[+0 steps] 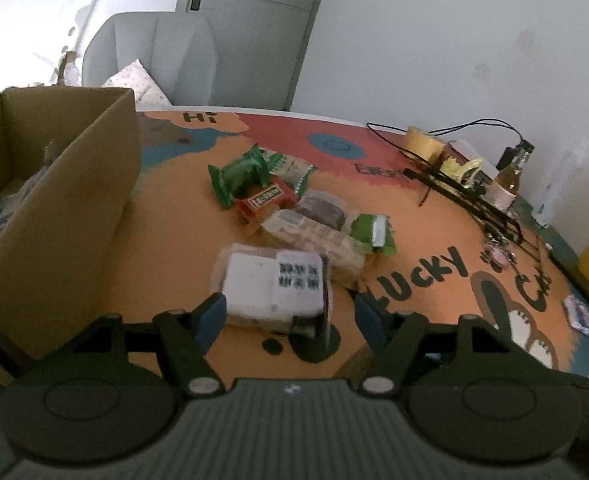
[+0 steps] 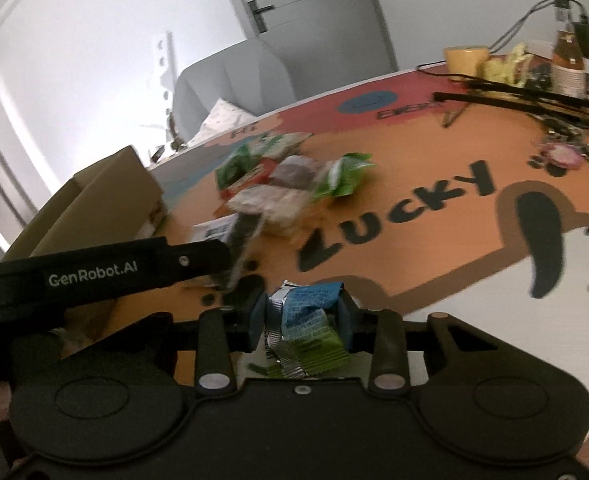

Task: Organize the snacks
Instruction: 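Move both grippers back toward the remaining snack packets, then grasp the white sesame cake bag with the left gripper while the right gripper grasps the blue-green packet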

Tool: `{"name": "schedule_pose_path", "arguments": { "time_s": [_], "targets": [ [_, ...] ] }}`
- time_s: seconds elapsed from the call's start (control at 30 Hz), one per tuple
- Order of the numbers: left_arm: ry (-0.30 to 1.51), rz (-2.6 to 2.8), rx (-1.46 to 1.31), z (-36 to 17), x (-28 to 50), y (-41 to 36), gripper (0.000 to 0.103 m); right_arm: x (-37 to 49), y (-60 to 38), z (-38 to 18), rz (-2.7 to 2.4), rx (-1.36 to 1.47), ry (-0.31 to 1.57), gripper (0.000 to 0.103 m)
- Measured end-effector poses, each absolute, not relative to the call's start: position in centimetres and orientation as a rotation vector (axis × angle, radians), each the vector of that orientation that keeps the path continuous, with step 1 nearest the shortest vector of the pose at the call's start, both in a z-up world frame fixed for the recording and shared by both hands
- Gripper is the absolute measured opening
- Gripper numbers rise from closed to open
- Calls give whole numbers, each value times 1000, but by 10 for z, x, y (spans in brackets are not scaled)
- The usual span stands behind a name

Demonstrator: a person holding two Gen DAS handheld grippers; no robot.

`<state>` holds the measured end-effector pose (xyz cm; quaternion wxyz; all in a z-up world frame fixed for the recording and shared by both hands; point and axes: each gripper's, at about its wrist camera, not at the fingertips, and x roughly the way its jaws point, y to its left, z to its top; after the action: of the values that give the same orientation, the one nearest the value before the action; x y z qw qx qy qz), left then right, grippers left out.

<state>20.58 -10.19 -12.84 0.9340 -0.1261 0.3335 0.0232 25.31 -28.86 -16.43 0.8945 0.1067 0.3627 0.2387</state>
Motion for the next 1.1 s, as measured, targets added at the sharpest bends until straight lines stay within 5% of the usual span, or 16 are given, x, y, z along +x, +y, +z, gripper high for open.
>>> {"name": "schedule_pose_path", "arguments": {
  "time_s": [0.57,0.87,1.1],
  "targets": [
    [714,123,-225,-150,238,-102,88,270,-312,-169,444,269,726,36],
    [697,179,-255,-151,247,-94,87,273,-311,-170,447,271,722,36],
    [707,224,-195,-151,240,-98,76,272,-307,-168,430,261,723,38]
  ]
}}
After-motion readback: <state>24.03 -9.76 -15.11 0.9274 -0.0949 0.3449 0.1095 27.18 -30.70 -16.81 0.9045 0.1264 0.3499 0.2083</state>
